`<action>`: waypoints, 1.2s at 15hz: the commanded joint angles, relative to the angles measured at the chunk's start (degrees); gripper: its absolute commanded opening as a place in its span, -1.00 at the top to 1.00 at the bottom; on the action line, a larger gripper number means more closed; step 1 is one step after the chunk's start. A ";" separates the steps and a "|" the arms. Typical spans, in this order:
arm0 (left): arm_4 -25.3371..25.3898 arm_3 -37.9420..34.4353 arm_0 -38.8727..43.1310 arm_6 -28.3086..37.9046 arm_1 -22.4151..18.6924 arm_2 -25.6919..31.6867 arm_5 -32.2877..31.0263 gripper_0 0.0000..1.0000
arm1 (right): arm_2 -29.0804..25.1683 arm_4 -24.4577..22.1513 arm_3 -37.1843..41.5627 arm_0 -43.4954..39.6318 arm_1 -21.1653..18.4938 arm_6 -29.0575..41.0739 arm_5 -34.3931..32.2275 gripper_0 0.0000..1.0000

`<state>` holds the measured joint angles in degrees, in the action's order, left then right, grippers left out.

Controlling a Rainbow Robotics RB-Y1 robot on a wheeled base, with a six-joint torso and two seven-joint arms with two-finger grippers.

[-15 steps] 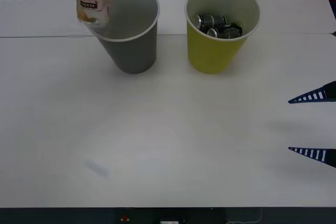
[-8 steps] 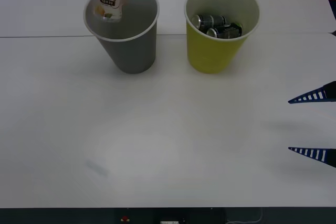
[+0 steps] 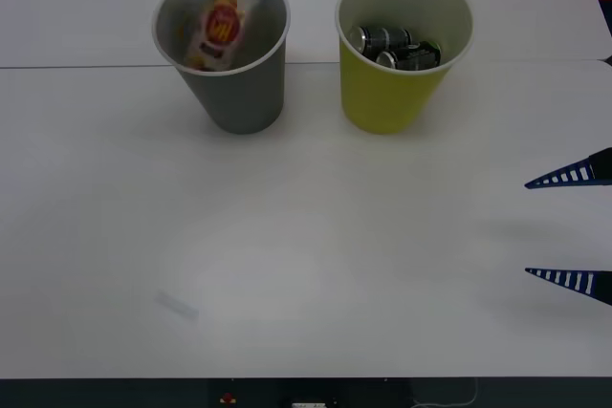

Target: Put the can into the green bin and the plastic bottle into the gray bin

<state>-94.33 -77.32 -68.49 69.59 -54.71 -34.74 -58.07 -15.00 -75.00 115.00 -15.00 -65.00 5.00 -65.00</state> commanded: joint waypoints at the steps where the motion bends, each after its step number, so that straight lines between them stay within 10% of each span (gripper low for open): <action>1: 5.47 0.07 0.02 -3.32 -1.27 0.11 -0.03 -1.00 | 0.00 0.00 0.00 0.00 0.00 0.00 0.00 -1.00; 4: 17.60 -0.11 4.24 -11.32 -3.91 2.31 1.55 -1.00 | 0.00 0.00 0.00 0.00 0.00 0.00 0.00 -1.00; 18: 37.02 -25.51 50.47 -47.53 -20.52 30.17 1.64 -1.00 | 0.00 0.00 0.00 0.00 0.00 0.00 0.00 -1.00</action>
<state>-57.54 -101.74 -20.45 23.24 -74.57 -6.00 -56.48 -15.00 -75.00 115.00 -15.00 -65.00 5.00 -65.00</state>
